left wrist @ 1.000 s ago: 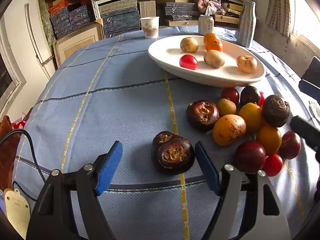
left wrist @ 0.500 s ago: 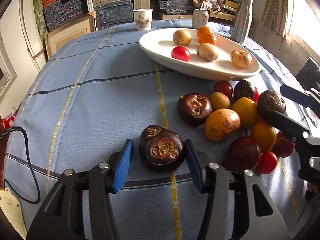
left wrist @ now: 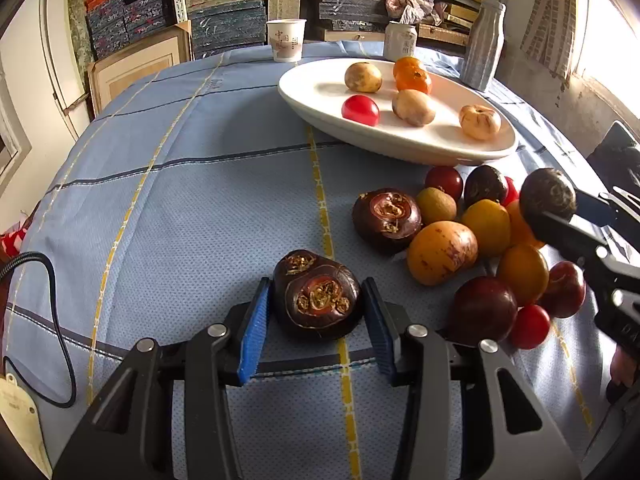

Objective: Organize fruits
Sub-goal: 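Grasp a dark brown cracked fruit with the left tool while the right tool grasps a dark brown fruit, then carry both dark brown fruits over the white plate and open both tools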

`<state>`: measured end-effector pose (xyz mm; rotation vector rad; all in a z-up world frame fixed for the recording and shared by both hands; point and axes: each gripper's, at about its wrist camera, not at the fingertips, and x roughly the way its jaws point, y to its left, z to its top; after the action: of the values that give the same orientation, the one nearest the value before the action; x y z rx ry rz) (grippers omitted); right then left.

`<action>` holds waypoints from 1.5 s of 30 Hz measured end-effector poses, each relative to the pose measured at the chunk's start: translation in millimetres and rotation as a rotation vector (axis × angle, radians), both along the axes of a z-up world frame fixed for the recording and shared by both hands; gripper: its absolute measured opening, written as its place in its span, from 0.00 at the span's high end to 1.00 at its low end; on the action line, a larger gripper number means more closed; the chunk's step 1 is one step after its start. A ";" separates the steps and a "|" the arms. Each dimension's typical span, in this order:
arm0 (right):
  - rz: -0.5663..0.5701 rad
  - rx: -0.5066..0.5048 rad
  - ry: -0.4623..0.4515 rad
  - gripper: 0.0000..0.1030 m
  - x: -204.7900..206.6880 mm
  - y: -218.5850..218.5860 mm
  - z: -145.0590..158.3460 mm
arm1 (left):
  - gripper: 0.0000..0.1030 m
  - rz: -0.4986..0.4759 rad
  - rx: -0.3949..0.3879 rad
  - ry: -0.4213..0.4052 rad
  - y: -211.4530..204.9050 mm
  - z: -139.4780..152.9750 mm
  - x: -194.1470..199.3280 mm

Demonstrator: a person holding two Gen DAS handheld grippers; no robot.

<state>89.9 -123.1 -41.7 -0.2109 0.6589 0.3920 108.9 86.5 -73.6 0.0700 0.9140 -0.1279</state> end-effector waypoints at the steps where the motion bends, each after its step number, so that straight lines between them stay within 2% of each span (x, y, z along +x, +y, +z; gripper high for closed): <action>1: -0.005 0.009 0.001 0.60 0.3 -2.0 0.9 | 0.57 0.001 -0.002 0.000 0.3 0.0 0.0; 13: -0.043 0.076 -0.017 0.61 1.5 -20.3 10.9 | 0.57 0.003 -0.033 -0.068 4.2 14.4 -8.8; 18: -0.094 0.154 -0.036 0.61 5.3 -43.9 26.9 | 0.57 0.019 -0.058 -0.126 6.6 45.2 -3.8; 21: -0.113 0.202 -0.038 0.61 13.5 -58.6 44.8 | 0.57 0.022 -0.036 -0.160 3.9 71.1 8.9; 25: -0.123 0.182 -0.107 0.61 26.4 -66.4 88.6 | 0.57 0.022 -0.016 -0.225 -6.4 110.1 34.7; 30: -0.132 0.230 -0.144 0.61 55.3 -70.6 122.5 | 0.57 0.015 -0.051 -0.252 -21.9 130.4 72.1; 33: -0.148 0.265 -0.122 0.61 82.2 -69.1 119.0 | 0.57 0.026 -0.067 -0.240 -27.0 124.5 95.7; 37: -0.169 0.295 -0.038 0.61 125.0 -63.4 89.4 | 0.57 0.040 -0.100 -0.187 -25.4 102.6 127.4; 42: -0.191 0.245 0.061 0.61 164.7 -54.6 46.0 | 0.57 0.049 -0.106 -0.128 -23.3 71.5 160.1; 45: -0.201 0.223 0.084 0.61 177.8 -52.9 33.1 | 0.57 0.039 -0.105 -0.106 -24.4 57.4 170.8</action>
<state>267.6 -176.0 -8.6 0.0840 0.7067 0.2788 279.7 62.1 -16.2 -0.0384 0.8012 -0.1347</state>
